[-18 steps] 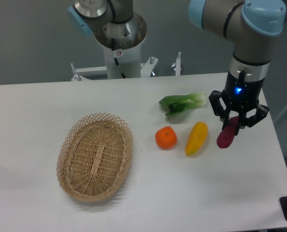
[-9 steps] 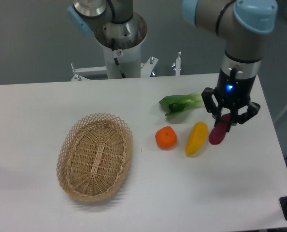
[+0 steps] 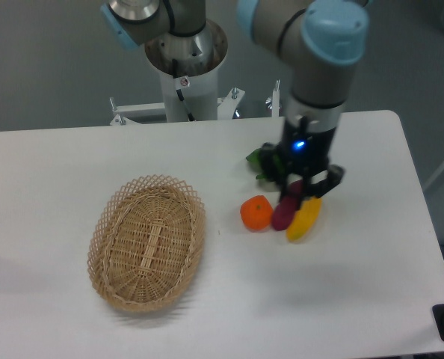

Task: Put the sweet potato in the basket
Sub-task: 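Carry the sweet potato over the wicker basket and lower it inside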

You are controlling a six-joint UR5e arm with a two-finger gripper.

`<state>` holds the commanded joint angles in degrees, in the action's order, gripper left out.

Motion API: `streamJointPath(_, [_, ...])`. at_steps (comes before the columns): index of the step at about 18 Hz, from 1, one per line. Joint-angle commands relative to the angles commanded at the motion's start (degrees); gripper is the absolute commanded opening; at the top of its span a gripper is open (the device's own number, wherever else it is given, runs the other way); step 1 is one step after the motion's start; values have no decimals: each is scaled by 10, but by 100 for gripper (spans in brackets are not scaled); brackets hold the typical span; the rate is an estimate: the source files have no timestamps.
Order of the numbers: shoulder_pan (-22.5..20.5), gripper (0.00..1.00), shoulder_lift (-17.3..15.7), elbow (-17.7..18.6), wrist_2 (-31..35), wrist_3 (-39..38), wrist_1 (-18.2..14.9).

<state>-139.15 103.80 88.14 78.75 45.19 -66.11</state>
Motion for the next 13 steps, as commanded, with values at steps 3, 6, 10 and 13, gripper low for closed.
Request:
streamJointPath(3, [49, 30, 2, 48, 28, -54, 82])
streamJointPath(6, [98, 30, 21, 86, 68, -102, 164])
streamJointPath(10, [152, 31, 70, 95, 118, -128, 182])
streamJointPath(13, [171, 31, 90, 96, 121, -156, 186])
